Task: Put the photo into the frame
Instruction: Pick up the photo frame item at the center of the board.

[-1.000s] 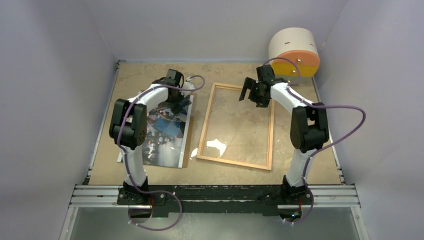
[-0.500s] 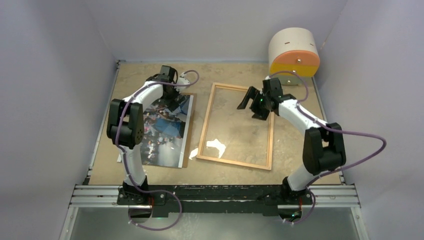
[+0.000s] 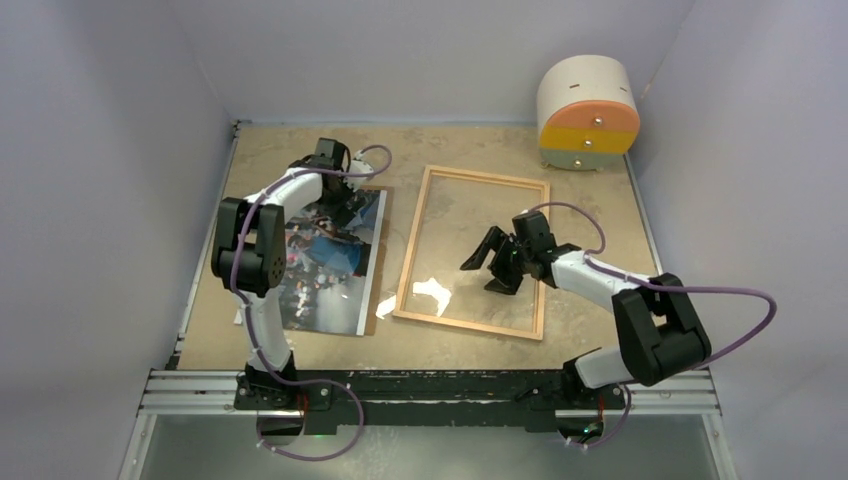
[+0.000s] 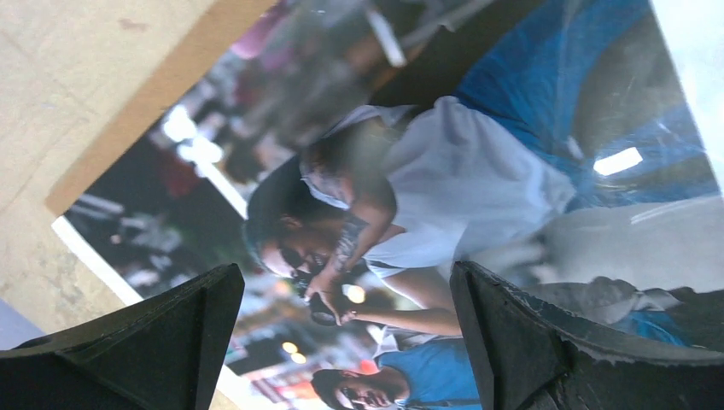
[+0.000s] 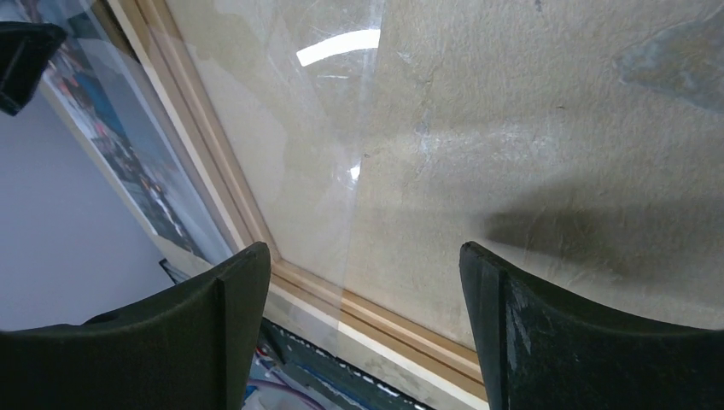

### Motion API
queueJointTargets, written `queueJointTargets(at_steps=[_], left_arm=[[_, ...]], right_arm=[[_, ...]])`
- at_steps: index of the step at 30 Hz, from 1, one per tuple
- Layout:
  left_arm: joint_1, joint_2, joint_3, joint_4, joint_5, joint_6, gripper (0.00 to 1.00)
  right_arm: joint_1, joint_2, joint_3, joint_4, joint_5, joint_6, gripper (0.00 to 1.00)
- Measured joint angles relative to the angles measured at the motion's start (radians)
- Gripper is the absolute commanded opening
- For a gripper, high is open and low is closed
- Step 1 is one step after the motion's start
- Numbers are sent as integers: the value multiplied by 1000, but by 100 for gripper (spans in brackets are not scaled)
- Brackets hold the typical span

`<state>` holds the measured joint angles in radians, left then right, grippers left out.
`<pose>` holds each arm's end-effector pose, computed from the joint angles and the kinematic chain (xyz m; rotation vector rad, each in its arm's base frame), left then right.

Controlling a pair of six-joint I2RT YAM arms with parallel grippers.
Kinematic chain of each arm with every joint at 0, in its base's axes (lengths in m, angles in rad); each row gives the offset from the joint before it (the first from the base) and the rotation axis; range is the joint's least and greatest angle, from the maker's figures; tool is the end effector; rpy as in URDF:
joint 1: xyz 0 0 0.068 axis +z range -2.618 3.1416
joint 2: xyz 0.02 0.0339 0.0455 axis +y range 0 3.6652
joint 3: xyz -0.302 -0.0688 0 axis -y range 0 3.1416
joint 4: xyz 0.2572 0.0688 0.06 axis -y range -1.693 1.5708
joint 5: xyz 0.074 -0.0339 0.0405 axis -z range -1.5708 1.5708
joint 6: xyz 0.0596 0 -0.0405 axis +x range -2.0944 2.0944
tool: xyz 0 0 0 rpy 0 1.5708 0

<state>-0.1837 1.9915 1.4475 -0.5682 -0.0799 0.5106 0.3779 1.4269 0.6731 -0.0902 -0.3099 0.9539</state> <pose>0.4468 -0.0782 0.1878 0.8930 2.5422 0.2086 0.2648 0.1247 0.1824 0.5903 2.5364 0.9300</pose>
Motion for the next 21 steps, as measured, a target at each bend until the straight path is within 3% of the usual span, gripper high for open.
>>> queueJointTargets(at_steps=[17, 21], left_arm=[[-23, -1, -26, 29, -2, -3, 100], [-28, -1, -26, 29, -8, -2, 100]], right_arm=[[113, 189, -109, 584, -79, 218, 78], [128, 204, -162, 721, -69, 278, 69]])
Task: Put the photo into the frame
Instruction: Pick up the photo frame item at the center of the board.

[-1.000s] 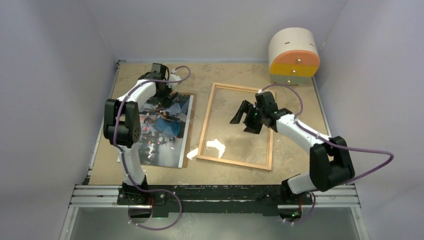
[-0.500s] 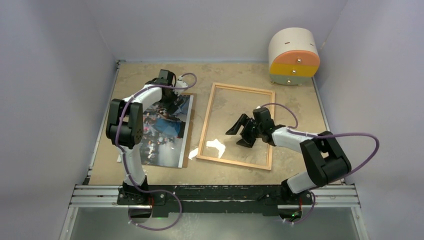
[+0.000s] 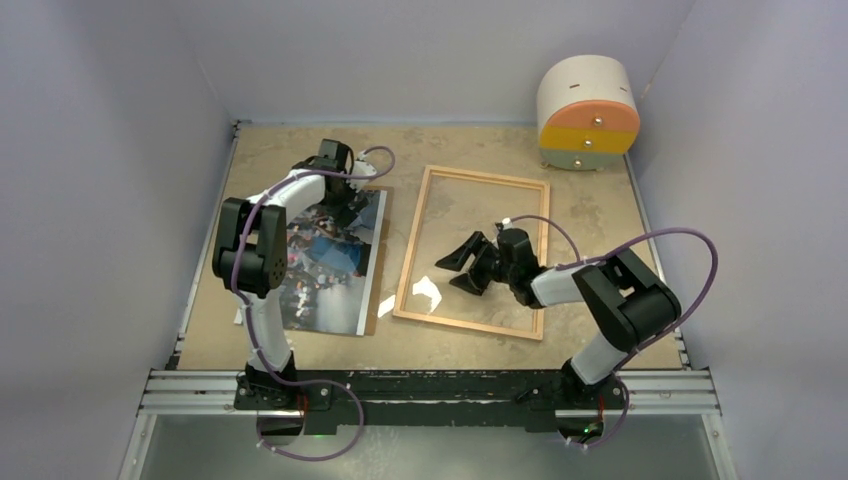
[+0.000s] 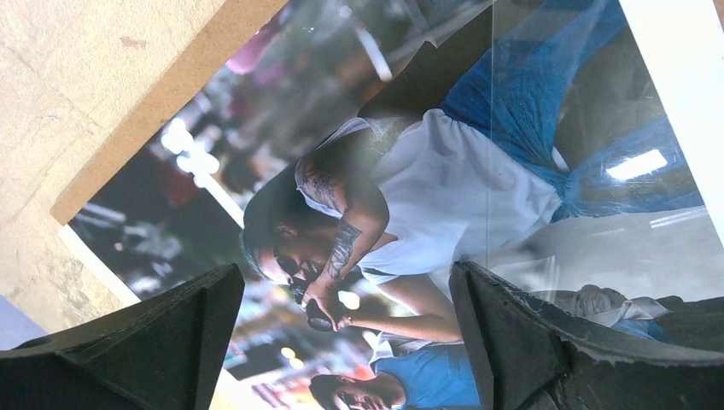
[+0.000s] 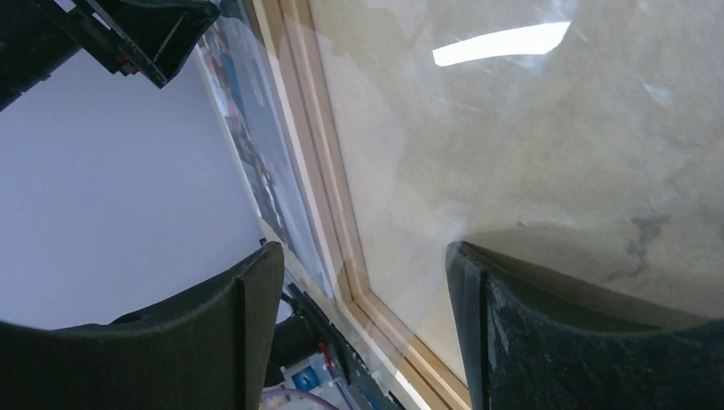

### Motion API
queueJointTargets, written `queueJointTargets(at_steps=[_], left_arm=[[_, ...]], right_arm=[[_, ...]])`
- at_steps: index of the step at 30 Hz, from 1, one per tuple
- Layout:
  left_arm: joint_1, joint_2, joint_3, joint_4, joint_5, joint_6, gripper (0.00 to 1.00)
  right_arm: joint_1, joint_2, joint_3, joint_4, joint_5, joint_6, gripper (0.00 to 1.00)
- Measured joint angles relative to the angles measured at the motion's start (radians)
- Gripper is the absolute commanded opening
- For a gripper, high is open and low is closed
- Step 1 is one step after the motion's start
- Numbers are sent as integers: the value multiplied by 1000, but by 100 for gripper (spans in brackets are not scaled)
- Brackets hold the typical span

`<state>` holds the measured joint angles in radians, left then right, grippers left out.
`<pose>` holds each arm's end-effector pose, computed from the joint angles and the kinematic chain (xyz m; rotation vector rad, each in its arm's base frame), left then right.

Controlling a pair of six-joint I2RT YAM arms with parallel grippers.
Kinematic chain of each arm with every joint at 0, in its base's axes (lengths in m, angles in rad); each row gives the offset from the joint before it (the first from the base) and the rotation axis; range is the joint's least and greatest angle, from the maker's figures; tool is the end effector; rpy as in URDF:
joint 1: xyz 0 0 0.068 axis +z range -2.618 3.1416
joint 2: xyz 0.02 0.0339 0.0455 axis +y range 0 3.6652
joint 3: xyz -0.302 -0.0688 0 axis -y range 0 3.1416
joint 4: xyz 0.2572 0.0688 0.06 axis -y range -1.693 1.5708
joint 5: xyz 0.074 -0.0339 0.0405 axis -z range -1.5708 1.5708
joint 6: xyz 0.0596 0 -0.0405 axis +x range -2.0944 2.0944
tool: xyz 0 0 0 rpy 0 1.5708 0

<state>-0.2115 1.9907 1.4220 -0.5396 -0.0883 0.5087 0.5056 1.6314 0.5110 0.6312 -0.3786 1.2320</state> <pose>0.4427 -0.0897 0.1820 0.9215 2.5267 0.2113 0.2680 0.1735 0.1487 0.5820 2.2922 1.3680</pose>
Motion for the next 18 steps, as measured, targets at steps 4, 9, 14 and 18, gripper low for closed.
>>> queueJointTargets(at_steps=[4, 9, 14, 18], left_arm=[[-6, 0, 0, 0, -6, 1, 100], [-16, 0, 0, 0, -14, 9, 100], [-19, 0, 0, 0, -17, 12, 100], [-20, 0, 0, 0, -16, 20, 100]], right_arm=[[7, 14, -95, 183, 24, 73, 63], [16, 62, -112, 385, 28, 127, 63], [43, 119, -79, 528, 31, 156, 58], [60, 158, -54, 579, 48, 166, 39]])
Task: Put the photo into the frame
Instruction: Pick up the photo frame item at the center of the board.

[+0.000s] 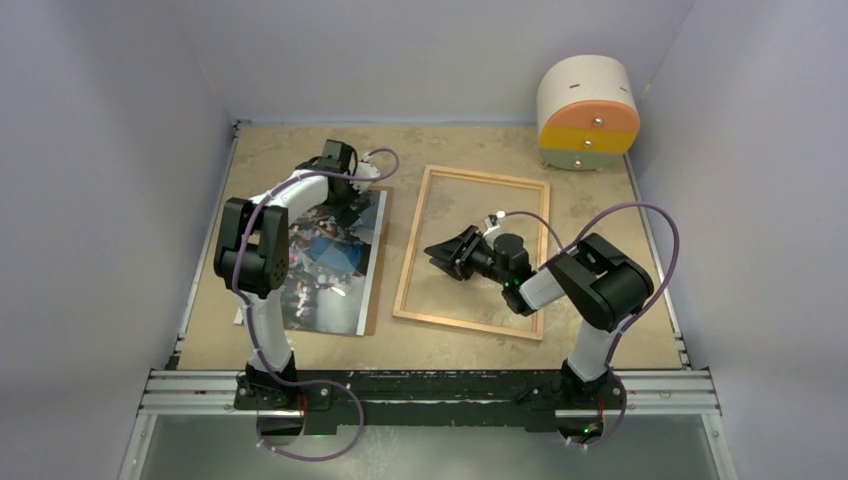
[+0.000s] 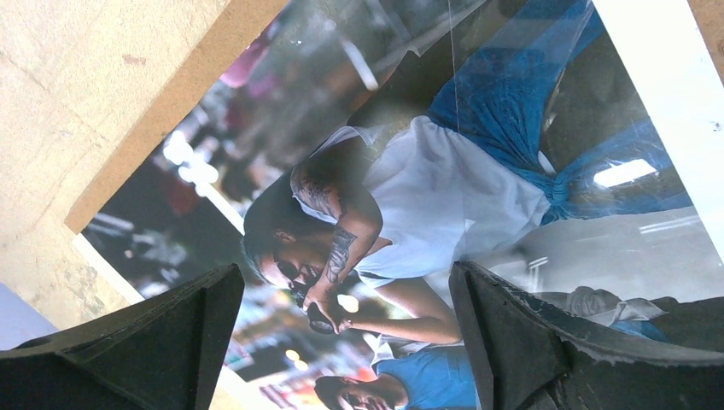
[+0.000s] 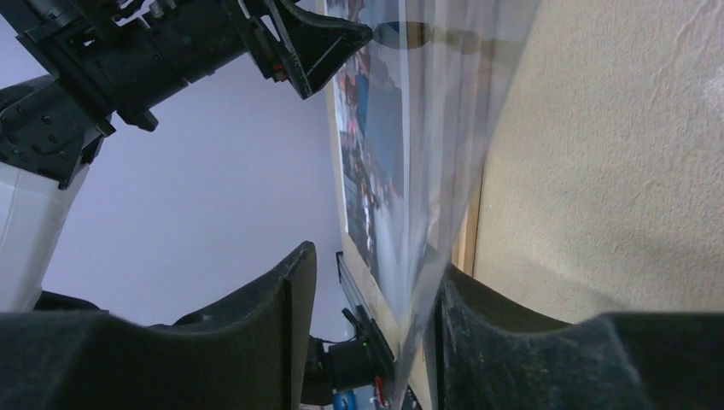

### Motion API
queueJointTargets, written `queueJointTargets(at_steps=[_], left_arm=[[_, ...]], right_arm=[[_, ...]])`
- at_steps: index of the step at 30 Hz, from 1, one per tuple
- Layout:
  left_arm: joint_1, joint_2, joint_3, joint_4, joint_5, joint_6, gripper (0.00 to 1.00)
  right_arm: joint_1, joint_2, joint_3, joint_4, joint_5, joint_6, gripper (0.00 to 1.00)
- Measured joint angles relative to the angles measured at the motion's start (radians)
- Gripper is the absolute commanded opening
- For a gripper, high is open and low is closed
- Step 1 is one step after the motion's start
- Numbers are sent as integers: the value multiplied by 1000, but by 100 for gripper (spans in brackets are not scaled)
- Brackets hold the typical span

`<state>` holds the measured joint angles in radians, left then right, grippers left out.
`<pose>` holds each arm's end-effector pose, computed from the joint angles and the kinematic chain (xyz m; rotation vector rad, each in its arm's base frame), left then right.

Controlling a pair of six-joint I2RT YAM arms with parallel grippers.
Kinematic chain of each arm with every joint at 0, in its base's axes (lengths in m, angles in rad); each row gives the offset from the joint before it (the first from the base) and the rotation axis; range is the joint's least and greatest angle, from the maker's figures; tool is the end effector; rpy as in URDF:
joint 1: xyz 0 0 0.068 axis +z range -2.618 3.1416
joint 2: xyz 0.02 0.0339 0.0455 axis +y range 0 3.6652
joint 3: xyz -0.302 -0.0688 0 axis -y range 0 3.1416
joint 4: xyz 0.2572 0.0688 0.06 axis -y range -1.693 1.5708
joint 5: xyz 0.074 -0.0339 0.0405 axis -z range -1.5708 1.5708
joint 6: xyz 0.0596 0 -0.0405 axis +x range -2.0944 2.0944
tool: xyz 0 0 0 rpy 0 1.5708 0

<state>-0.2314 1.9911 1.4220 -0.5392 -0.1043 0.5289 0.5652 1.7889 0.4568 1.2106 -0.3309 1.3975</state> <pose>0.4411 -0.0976 0.1819 0.9675 2.5103 0.2327 0.2716 0.1952 0.1568 0.5379 1.9483 1.6570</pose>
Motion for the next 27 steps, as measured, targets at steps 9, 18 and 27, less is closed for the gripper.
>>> queueJointTargets(at_steps=[9, 18, 27], left_arm=[[-1, 0, 19, -31, 0, 14, 100], [-27, -4, 161, -141, 40, 7, 100], [-167, 19, 273, -151, 126, -60, 100]], right_arm=[[-4, -103, 89, -270, 24, -127, 0], [-253, -329, 453, -970, -119, -546, 0], [-392, -362, 526, -1497, -137, -827, 0]])
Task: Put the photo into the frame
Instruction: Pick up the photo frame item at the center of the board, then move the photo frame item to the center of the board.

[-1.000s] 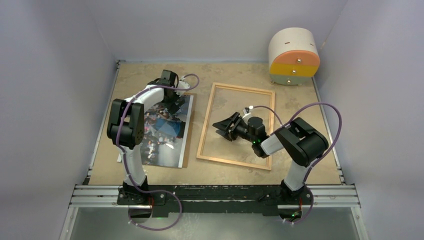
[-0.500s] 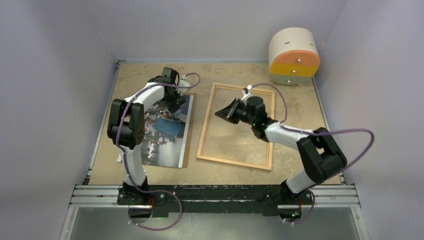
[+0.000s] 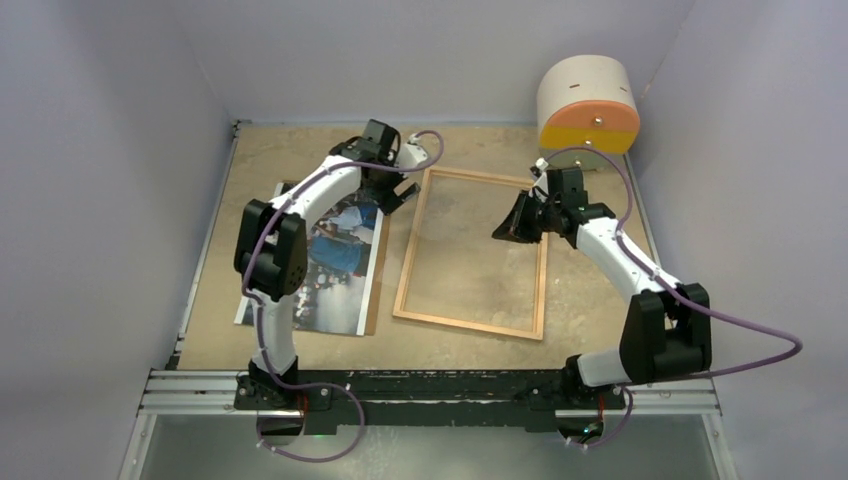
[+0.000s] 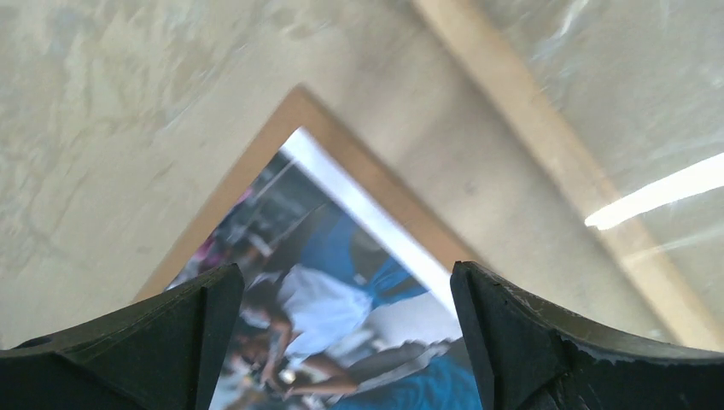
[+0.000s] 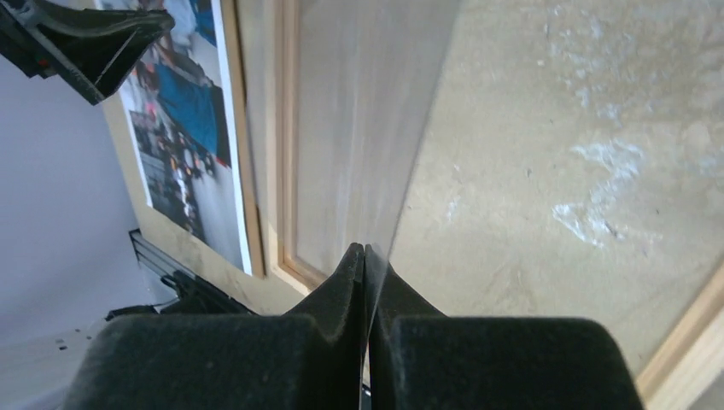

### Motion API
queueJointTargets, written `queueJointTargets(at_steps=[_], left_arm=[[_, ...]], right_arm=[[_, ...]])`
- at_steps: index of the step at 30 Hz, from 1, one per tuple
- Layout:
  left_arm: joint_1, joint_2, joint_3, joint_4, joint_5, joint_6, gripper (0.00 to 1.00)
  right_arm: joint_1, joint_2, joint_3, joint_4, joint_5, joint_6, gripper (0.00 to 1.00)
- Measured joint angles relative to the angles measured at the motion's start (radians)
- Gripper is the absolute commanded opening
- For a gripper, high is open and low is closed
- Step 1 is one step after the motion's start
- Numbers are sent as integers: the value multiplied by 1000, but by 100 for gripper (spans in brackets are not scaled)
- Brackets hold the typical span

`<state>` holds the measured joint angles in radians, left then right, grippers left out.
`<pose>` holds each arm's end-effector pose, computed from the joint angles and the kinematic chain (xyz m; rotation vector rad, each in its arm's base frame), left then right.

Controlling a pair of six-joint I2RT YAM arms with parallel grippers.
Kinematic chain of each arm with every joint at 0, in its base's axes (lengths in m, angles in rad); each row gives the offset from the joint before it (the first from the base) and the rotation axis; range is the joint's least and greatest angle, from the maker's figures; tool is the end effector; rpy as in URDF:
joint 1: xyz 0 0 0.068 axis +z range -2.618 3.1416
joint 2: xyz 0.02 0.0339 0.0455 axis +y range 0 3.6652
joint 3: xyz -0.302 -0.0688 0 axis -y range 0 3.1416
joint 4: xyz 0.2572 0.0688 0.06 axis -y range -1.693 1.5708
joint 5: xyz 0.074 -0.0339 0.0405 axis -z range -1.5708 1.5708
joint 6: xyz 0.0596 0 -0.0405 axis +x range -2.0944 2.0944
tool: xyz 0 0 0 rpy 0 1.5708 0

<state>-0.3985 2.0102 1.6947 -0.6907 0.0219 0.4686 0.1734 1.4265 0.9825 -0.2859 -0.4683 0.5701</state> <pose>0.4447 -0.1887 0.2512 1.0898 2.3348 -0.0020 0.3198 0.0833 0.2713 0.2188 2.3688 0.9099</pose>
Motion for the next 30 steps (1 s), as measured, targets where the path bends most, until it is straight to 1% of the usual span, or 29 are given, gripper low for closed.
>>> queueJointTargets(at_steps=[5, 11, 16, 25, 30], left_arm=[[-80, 51, -3, 35, 8, -18, 100], [-130, 55, -119, 100, -45, -4, 100], [-126, 25, -214, 163, -107, 22, 100], [-117, -53, -358, 279, -189, 84, 100], [-68, -76, -393, 297, -211, 127, 100]], right_arm=[[2, -41, 18, -118, 48, -48, 0], [-12, -50, 23, -191, 84, -75, 0], [-26, -50, 42, -236, 108, -93, 0], [-31, -30, 61, -244, 108, -105, 0], [-31, -20, 61, -248, 107, -112, 0]])
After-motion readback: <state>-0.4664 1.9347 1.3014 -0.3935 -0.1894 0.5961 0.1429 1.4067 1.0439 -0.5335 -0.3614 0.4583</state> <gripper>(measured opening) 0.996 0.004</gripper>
